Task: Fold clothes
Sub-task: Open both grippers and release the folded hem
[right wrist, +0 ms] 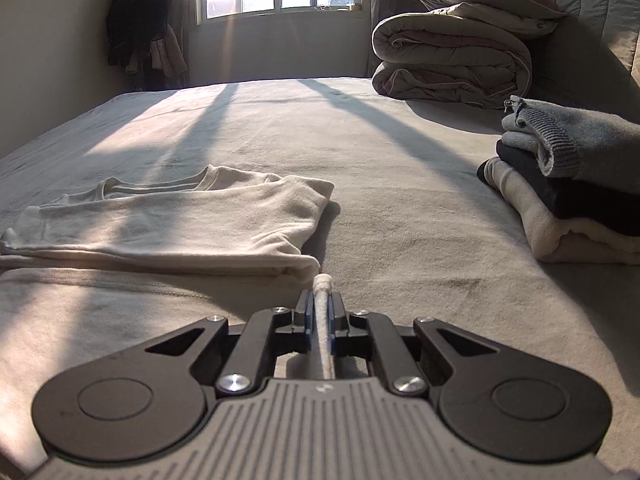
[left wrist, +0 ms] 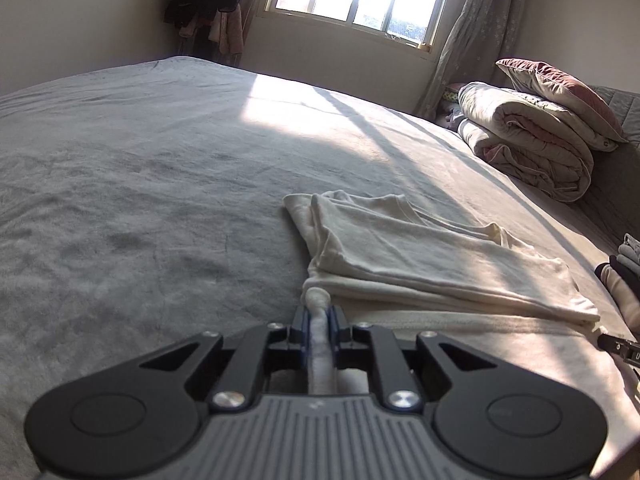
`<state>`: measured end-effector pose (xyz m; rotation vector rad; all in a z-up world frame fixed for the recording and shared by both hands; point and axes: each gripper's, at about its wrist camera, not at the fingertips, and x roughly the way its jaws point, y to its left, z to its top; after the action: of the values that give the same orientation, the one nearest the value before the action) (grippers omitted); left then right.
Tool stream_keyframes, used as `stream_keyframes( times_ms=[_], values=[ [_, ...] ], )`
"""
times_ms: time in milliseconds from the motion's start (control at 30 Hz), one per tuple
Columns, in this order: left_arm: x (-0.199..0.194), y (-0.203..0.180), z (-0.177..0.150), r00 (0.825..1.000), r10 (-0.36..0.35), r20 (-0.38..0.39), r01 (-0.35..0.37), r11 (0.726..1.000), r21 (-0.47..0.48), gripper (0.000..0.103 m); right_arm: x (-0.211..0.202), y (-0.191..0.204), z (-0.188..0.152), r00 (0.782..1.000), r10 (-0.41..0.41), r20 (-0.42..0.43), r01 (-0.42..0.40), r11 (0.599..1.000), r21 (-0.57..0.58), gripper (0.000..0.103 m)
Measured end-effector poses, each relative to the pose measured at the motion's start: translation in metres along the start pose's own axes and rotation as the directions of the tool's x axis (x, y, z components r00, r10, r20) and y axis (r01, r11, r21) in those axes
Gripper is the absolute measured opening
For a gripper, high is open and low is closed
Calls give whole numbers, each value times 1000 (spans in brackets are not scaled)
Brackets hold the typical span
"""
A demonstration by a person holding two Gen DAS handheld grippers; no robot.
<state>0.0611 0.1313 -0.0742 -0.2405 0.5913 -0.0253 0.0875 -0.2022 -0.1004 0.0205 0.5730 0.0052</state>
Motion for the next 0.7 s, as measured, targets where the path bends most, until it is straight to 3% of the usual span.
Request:
stream_keyframes(
  times_ms=[33,67,133,333,467,700],
  values=[
    [-2,0,1,1000,2,4,-2,1000,0,22,-2,0,1,1000,-3,-1,3,1000,0,17],
    [-5,0,3,1000,2,12,-2,1000,-3,25,-5,-1,2,1000,-7,-1,7,1000,1,30],
    [-12,1,7,999,-2,33,2,1000,-9,24,-12,-2,7,1000,-17,3,17,1000,6,39],
    [-27,-9,9,992,-113,61,111,993,30,24,-42,-1,23,997,71,16,-72,995,72,40],
    [-13,-16,-6,994,-112,-11,113,991,71,24,-49,5,18,993,121,6,-121,988,92,42],
    [-10,-11,-12,992,-124,-10,124,990,62,25,-40,3,3,993,120,2,-119,990,78,43]
  ],
)
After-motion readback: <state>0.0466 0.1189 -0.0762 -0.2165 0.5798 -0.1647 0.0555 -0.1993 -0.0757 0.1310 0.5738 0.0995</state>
